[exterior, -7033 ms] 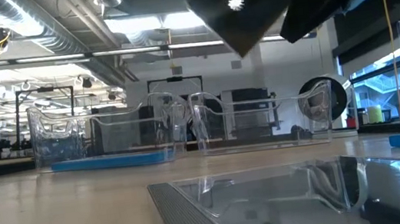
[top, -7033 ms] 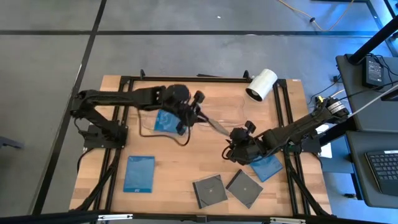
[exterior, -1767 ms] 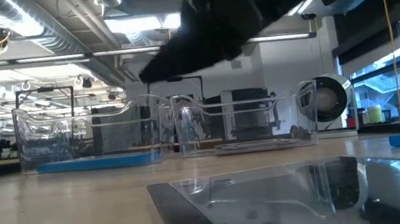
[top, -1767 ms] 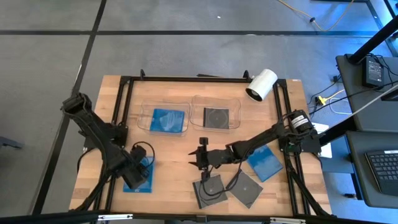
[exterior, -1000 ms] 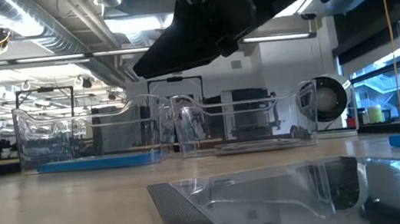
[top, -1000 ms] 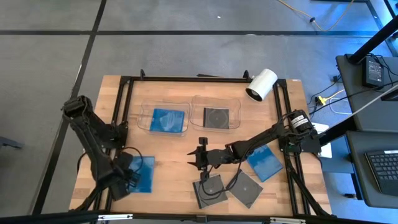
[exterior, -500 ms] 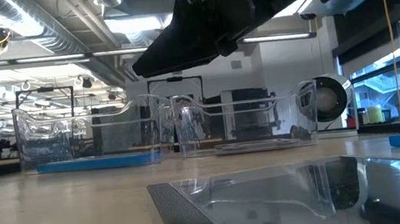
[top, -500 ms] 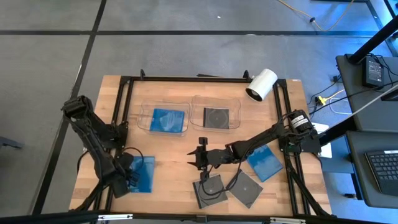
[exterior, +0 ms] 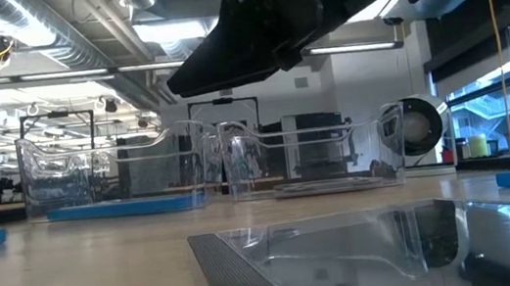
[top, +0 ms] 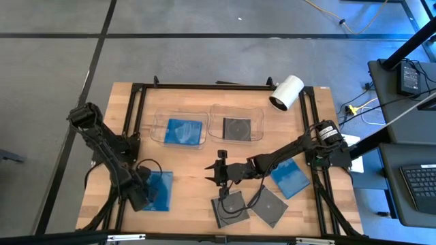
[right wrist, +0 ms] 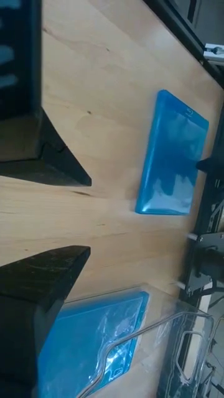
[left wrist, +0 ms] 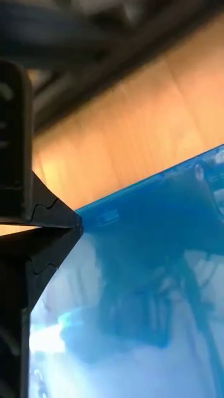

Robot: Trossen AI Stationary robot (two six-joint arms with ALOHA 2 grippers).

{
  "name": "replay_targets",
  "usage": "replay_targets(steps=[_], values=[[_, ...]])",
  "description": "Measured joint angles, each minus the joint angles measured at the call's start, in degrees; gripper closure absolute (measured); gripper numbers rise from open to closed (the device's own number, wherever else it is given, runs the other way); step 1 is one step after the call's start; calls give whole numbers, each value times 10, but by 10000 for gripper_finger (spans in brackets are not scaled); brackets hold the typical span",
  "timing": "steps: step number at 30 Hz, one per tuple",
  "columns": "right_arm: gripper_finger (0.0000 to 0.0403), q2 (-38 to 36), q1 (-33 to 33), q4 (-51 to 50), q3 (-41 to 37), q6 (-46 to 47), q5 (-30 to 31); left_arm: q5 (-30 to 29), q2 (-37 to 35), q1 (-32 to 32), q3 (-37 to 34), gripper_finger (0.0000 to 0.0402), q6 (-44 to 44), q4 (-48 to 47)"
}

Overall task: Pick & place jewel cases by type
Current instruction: Put the left blue CD case into the left transparent bin

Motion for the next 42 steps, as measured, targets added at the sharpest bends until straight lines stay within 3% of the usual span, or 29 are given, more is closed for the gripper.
replay_targets(steps=[3,13,20,30,42], values=[[233,0,0,-2,0,1,0,-24,0,17,0,398,22,18],[233,0,0,-64,0,32,0,-180,22,98,-3,398,147,129],[233,0,0,-73,-18,35,-43,-195,48,139,-1,398,233,189],[233,10,-3,-63,-32,62,-40,-233,-7,141,-6,398,355,185],[233,26,-3,-28,-31,122,-47,-235,-14,145,-5,391,408,187]])
